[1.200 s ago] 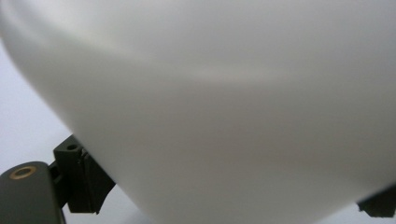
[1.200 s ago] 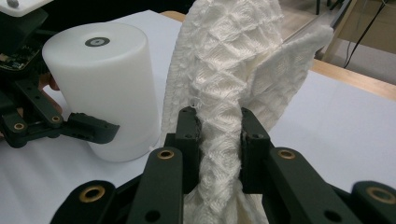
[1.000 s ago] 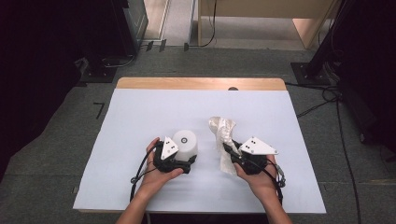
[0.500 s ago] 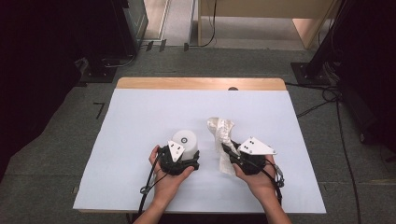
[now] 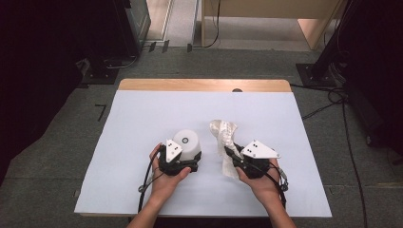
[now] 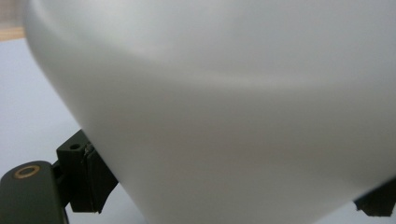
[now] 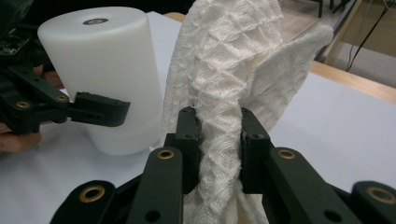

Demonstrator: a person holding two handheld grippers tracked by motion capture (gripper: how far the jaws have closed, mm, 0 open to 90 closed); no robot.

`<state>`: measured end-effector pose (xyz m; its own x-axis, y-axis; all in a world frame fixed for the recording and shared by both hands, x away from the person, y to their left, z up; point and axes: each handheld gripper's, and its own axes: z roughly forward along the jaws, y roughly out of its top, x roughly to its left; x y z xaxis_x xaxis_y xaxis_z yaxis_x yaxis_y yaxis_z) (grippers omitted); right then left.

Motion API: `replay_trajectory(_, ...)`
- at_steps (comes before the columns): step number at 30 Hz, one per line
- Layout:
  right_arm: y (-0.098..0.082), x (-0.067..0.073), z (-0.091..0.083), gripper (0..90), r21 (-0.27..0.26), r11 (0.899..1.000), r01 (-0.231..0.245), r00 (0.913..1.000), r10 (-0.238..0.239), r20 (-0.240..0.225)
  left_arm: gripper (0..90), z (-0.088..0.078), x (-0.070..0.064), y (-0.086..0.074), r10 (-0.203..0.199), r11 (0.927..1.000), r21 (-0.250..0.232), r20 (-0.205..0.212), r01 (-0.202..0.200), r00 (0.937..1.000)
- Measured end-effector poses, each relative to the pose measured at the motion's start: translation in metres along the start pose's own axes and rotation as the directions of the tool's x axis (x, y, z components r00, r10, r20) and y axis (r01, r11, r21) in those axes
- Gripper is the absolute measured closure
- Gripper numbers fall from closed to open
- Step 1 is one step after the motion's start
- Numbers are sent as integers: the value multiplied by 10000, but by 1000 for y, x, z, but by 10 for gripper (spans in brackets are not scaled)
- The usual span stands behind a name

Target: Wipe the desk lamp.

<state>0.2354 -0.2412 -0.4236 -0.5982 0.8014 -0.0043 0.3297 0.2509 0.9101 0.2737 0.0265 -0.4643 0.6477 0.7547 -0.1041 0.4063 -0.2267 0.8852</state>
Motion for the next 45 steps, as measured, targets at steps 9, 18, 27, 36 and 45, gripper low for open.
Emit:
replay_trajectory(9,17,26,-15,745,-1187,9862,1157,9890,-1255,-779,81,-8,0,12,97,9984,463,4113,-316,9114)
replay_trajectory(18,8,37,-2,748,183,9657,2592,9508,-2517,-1805,81,-20,18,19,-850,9955,-12,4322,948,8978)
replay_trajectory(27,10,38,-1,746,245,9686,2473,9578,-2406,-1574,81,-17,13,17,-561,9984,363,4588,445,8868)
replay_trajectory(36,6,32,1,748,563,9687,2418,9561,-2279,-1843,81,-17,14,19,-653,9979,269,4469,596,8922)
replay_trajectory(45,6,34,4,747,634,9637,2592,9490,-2419,-2021,81,-16,13,17,-587,9979,501,4493,405,8914)
